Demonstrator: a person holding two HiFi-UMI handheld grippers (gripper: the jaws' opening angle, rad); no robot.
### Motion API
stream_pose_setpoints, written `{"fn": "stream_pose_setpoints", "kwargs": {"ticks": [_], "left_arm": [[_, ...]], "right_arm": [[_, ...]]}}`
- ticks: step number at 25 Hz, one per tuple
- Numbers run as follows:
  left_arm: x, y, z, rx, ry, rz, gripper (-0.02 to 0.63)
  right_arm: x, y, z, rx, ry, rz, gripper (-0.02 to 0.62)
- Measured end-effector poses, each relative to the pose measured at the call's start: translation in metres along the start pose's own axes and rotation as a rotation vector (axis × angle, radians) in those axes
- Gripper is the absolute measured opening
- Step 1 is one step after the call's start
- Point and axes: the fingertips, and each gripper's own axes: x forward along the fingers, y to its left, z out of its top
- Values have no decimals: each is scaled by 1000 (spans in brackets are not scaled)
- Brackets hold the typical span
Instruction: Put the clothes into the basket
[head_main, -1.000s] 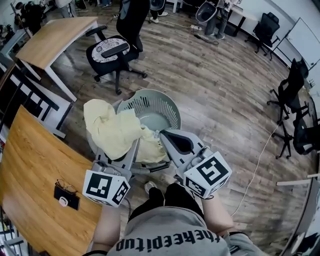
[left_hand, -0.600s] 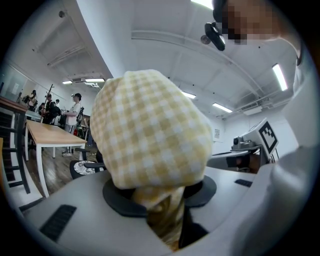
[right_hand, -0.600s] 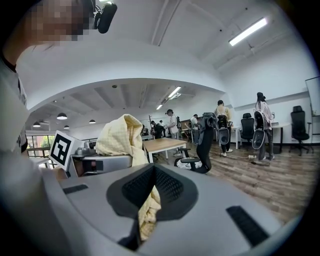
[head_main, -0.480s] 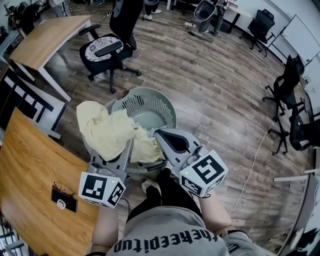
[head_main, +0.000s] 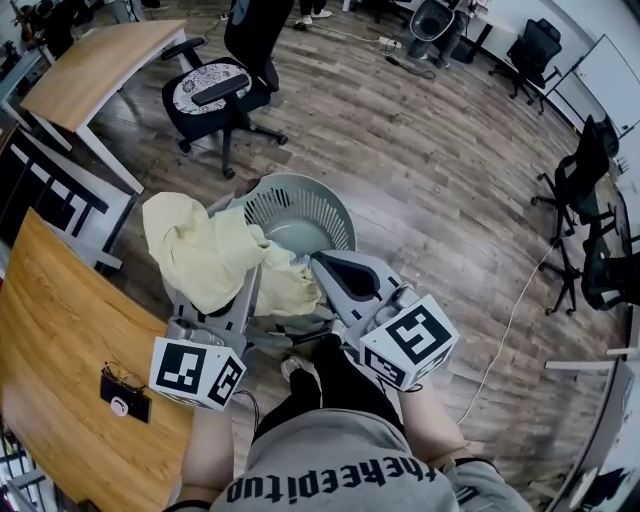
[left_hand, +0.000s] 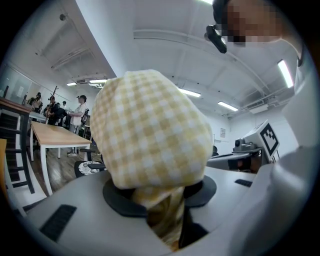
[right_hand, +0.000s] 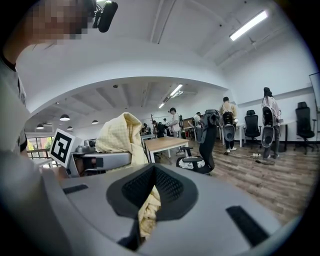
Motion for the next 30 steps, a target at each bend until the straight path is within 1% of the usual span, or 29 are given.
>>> {"fn": "stream_pose_setpoints", "kwargs": {"ticks": [9, 13, 24, 30], "left_arm": [[29, 11, 7, 11, -1, 54, 161], [42, 14, 3, 8, 13, 78, 161], [77, 29, -34, -36, 85, 134, 161], [91, 34, -61, -53, 139, 155, 161]], "right_arm": [[18, -30, 7, 4, 6, 48, 8], [26, -42, 8, 9, 16, 75, 8], [52, -73, -9, 35, 67, 146, 8], [64, -87, -24, 62, 97, 167, 8]]}}
